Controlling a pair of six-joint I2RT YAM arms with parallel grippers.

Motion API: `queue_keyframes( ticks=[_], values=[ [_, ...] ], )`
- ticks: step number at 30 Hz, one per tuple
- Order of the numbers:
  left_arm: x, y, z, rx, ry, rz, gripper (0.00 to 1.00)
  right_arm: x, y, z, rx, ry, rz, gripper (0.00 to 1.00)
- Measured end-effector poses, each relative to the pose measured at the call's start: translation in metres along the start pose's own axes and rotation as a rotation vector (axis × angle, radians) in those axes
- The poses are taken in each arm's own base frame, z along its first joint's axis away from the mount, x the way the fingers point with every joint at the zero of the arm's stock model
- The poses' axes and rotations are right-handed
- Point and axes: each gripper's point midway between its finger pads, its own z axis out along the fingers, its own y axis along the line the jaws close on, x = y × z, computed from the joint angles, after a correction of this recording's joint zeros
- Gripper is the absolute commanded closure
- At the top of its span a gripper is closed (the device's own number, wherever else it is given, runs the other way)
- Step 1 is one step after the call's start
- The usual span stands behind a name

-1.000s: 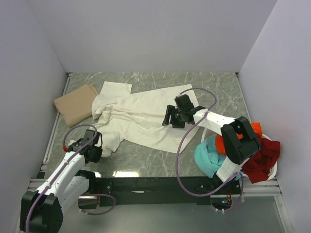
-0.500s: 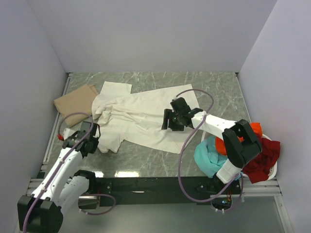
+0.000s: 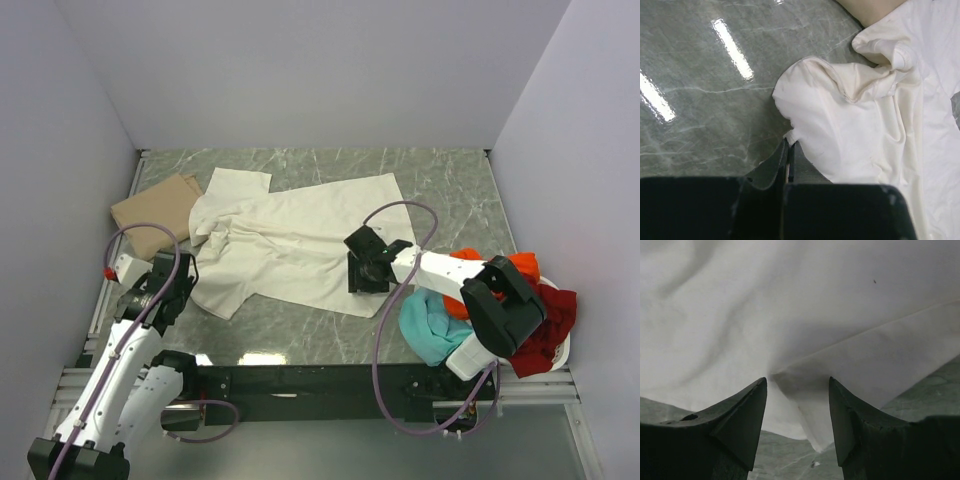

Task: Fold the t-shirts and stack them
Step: Fold the tshirt

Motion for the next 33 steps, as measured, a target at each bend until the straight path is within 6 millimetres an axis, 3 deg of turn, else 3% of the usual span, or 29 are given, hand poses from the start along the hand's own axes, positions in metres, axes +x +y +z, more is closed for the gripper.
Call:
queue_keyframes(
  ticks=[5,13,20,33],
  values=[
    [-0.0002,0.0033,-0.0016,0.005,-0.002,0.006,1.0,0.0025,-0.0093,0.0005,0.049,-0.003,-0.004,0.44],
    [-0.0009,0.0037,-0.0023,0.009,-0.004,0.021,1.0,0.0045,-0.0065,0.0047,0.052,0.006,-0.011,0.55],
    [-0.0022,0.0034,-0.0036,0.017,-0.008,0.024,0.99,0.0059,-0.0032,0.0051,0.044,0.008,-0.01,0.79],
    [-0.0027,0.0039,-0.004,0.02,-0.01,0.039,1.0,0.0096,-0.0021,0.0029,0.043,0.021,-0.001,0.65]
  ],
)
